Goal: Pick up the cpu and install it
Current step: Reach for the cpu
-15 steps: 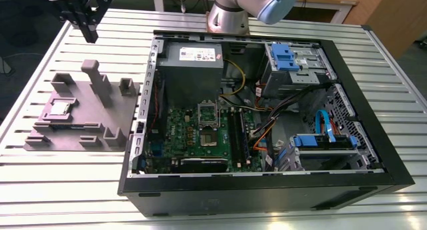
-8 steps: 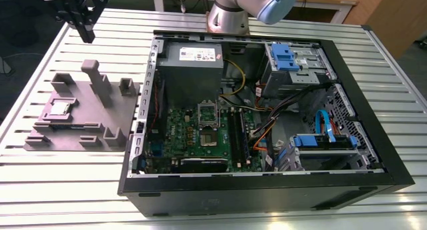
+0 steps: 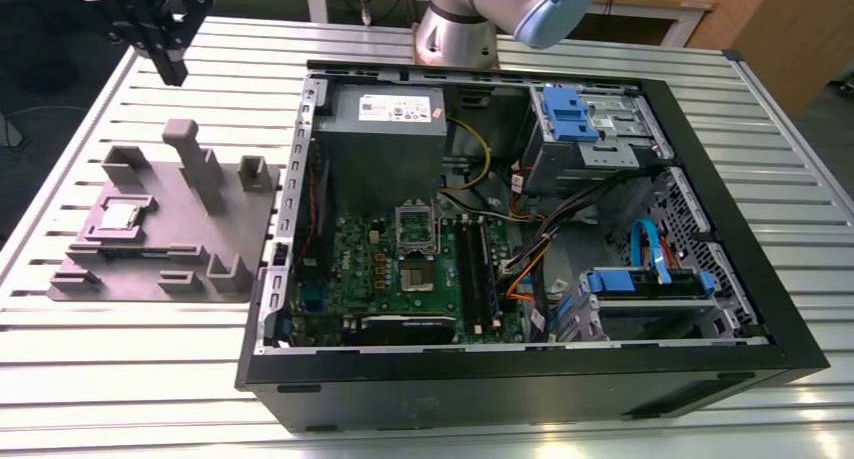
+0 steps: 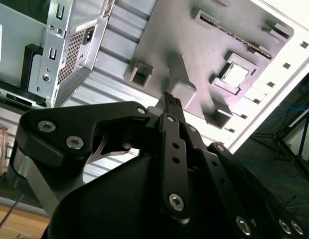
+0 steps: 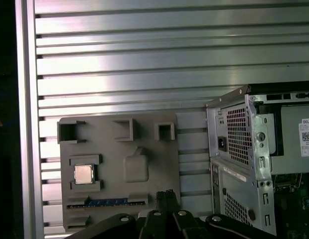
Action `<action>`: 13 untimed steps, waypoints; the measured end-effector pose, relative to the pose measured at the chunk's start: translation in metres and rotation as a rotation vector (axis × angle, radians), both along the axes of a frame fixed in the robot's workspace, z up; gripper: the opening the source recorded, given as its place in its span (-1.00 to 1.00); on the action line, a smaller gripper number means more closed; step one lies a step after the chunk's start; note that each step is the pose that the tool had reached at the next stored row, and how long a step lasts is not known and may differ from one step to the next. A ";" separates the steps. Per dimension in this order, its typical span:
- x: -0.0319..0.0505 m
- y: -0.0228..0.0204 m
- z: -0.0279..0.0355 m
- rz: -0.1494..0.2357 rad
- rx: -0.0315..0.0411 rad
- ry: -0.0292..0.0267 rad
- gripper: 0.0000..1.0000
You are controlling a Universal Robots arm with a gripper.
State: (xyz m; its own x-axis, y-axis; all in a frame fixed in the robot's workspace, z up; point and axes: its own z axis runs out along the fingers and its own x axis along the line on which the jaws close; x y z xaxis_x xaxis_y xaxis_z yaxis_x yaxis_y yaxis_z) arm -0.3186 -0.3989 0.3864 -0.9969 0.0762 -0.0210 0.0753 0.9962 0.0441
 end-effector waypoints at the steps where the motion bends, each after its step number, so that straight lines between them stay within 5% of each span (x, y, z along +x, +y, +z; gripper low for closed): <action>1: -0.0007 0.0000 0.0000 0.000 0.0000 0.0000 -0.80; 13: -0.0075 0.0000 -0.0003 0.000 0.0001 -0.0001 -0.80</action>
State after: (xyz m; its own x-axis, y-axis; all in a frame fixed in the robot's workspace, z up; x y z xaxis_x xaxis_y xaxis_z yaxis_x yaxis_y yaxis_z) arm -0.3262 -0.3989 0.3861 -0.9969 0.0761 -0.0210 0.0751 0.9962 0.0441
